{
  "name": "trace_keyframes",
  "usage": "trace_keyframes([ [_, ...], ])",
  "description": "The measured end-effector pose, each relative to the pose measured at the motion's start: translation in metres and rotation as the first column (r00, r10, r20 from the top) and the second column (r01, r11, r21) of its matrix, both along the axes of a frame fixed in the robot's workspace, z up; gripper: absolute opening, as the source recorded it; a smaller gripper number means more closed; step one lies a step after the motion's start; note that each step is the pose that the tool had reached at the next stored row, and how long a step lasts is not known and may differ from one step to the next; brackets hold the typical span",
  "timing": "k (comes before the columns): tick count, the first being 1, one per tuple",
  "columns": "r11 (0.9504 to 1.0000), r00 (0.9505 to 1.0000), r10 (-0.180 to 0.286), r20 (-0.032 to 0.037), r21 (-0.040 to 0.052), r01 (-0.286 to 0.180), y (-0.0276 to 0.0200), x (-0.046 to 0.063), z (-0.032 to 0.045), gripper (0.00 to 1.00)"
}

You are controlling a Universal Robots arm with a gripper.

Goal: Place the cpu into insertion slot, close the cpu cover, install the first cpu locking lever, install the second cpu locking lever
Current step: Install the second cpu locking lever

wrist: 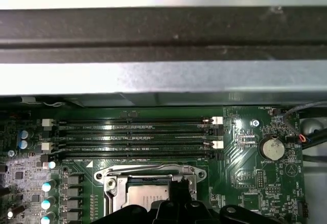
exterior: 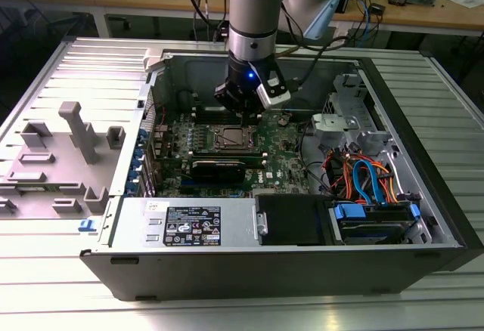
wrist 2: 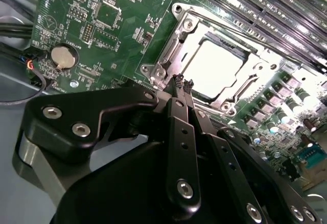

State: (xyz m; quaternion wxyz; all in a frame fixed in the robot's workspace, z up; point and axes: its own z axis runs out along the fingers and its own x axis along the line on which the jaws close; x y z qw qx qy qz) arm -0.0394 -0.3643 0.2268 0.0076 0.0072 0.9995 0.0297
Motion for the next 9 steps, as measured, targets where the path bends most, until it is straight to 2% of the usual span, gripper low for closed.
trace_keyframes([
  [3,1.0000,1.0000,0.000,-0.0001,0.0000,0.000,-0.0026,0.000,0.0000,0.11],
  [9,1.0000,1.0000,0.000,-0.0001,-0.0002,0.000,-0.0114,0.000,0.0003,0.11],
])
